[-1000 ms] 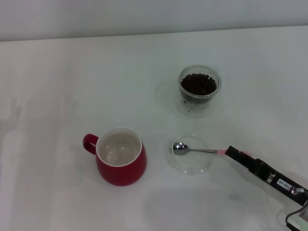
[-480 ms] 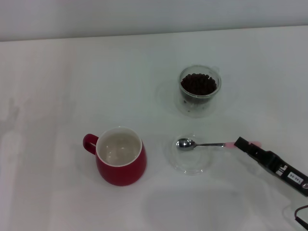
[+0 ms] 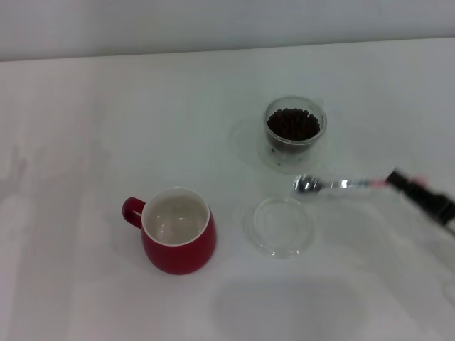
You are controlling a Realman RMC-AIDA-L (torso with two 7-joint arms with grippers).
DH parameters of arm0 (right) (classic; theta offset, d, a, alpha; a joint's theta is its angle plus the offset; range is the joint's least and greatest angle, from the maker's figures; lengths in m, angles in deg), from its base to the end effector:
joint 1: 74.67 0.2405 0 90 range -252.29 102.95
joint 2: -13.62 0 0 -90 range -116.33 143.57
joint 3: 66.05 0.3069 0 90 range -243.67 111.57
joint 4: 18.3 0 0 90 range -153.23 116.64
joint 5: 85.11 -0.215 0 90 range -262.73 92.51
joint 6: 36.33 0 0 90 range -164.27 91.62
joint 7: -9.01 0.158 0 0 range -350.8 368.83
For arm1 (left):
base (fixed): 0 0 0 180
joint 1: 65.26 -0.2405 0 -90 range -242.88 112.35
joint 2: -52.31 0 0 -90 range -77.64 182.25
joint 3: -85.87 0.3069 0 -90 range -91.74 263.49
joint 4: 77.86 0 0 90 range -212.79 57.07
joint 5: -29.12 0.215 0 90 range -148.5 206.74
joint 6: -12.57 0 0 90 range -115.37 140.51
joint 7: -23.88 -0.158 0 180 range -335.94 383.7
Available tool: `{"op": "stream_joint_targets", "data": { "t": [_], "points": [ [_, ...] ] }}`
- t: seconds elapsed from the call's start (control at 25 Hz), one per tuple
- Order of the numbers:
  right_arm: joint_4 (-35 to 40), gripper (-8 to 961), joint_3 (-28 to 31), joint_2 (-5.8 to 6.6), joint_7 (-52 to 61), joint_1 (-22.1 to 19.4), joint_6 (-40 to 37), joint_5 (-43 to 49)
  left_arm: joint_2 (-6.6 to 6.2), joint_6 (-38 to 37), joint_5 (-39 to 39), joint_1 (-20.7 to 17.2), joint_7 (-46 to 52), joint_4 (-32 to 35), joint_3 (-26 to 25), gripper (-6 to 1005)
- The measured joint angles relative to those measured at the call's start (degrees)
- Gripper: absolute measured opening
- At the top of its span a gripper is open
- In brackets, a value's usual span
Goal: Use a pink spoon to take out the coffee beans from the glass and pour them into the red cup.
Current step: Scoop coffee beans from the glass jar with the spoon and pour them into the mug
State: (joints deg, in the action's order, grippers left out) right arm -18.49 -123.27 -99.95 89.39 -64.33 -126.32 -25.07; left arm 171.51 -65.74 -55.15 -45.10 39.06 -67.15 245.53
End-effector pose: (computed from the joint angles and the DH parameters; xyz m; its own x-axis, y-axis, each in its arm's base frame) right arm 0.4171 0.2183 -0.0350 -0.1156 -0.4806 -0.8693 -0.9340 -0.2453 0.2598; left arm -0.3892 0.3193 -0.0295 0.5339 -0.1283 0.8357 0.8413 -0.0187 -0.5403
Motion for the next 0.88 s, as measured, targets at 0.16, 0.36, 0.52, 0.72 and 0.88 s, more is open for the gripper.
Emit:
{"op": "stream_joint_targets", "data": {
  "t": [0.16,0.36,0.52,0.72,0.88],
  "points": [
    [8.7,145,0.0,0.02,-0.9,0.4,-2.4,-3.3,0.04,0.0,0.0,-0.3,0.2,0.0,0.0,893],
    [17.5,144,-0.1,0.38,-3.8,4.0,0.8,-3.4,0.09,0.0,0.1,-0.6,0.3,0.1,0.0,893],
    [18.1,144,-0.6,2.08,-9.3,8.4,3.8,-2.1,0.17,0.2,0.1,-0.9,0.4,0.5,0.0,893],
    [22.8,145,-0.5,2.43,-14.9,10.5,8.5,4.3,0.21,0.5,0.1,-1.2,0.4,0.7,0.1,893],
    [26.8,145,-0.2,2.0,-16.3,10.0,11.8,8.2,0.24,0.4,0.1,-1.2,0.5,0.8,0.1,894]
  ]
}}
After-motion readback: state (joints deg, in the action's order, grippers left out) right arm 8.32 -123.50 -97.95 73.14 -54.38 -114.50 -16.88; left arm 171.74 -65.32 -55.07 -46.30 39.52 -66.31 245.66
